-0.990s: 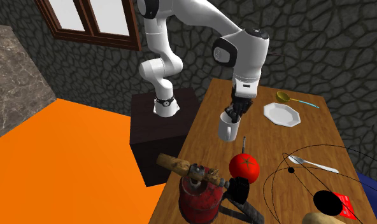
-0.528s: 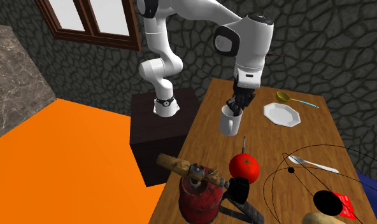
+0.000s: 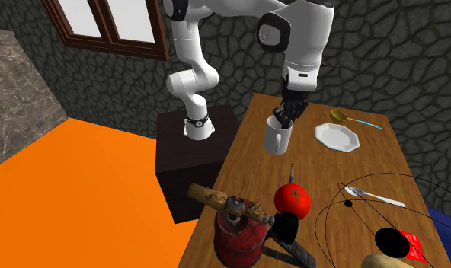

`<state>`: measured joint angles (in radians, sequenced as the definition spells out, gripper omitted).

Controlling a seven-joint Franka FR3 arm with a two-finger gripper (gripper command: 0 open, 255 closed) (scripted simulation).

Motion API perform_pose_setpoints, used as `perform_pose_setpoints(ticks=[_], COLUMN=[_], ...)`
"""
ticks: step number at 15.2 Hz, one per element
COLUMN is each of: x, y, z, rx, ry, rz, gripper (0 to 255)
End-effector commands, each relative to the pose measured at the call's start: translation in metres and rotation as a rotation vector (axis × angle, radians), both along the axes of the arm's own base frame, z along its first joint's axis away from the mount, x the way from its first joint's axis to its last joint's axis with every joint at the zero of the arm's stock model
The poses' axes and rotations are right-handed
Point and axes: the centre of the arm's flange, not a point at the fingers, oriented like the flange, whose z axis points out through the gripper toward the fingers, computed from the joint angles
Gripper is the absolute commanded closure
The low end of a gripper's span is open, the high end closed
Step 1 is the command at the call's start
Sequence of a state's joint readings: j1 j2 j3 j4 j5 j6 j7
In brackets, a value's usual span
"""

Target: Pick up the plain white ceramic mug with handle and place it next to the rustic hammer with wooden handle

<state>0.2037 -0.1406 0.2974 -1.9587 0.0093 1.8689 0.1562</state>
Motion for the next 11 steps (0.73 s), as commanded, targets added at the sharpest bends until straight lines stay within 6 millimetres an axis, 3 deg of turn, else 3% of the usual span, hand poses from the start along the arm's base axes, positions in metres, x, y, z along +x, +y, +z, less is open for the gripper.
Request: perform_pose_setpoints(ticks=[1,11], x=[0.0,0.0], y=[0.0,0.0], z=[0.012,0.065], rx=[0.0,0.0], ry=[0.0,0.0], rz=[0.0,0.0], gripper=[255,255])
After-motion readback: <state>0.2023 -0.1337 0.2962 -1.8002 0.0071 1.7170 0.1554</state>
